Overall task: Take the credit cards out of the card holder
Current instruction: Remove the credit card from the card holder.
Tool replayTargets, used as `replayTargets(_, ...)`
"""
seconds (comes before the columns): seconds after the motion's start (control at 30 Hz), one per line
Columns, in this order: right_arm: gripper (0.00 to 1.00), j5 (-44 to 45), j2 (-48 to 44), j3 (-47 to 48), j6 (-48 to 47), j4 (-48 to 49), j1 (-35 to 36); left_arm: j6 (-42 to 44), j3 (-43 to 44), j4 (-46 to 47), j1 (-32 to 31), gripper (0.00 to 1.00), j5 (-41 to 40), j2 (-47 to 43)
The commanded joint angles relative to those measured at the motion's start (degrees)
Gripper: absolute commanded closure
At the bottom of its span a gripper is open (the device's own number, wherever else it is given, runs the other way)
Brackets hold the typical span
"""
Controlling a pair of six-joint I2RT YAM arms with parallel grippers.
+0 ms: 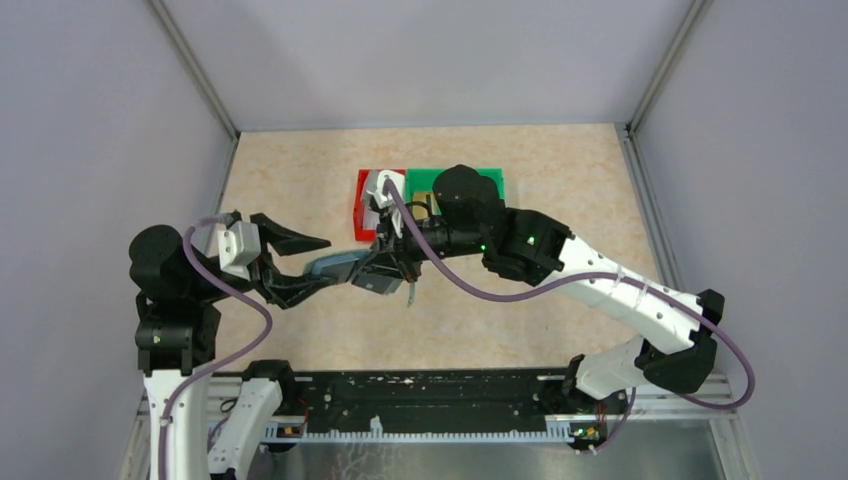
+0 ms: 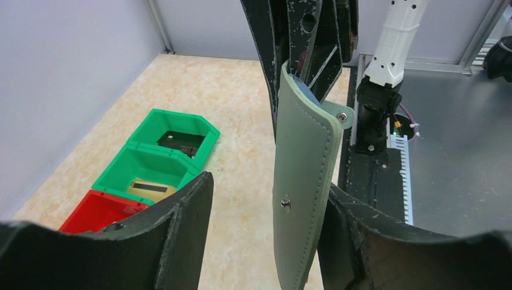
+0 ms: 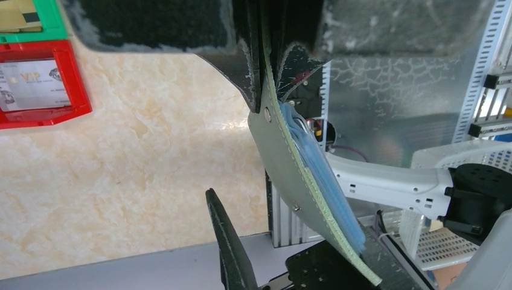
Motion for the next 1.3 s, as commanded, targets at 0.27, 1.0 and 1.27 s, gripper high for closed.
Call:
replayTargets(0.27, 1.00, -4.55, -1.64, 2.86, 0.58, 2.35, -0.64, -14.99, -3.94, 12.03, -0.02, 0.63, 3.63, -1.41)
replayTargets(1.0, 1.00, -18.36, -2.06, -3.21, 10.20, 13.73, -6.08, -45.53, -7.64, 27.43, -0.01, 0.66, 4.25, 2.82)
replayTargets(1.27, 1.00, -21.05, -1.32, -4.85, 15.42, 18.10, -7.50, -56.22, -12.44, 37.26, 0.01, 0.33, 1.90, 3.72)
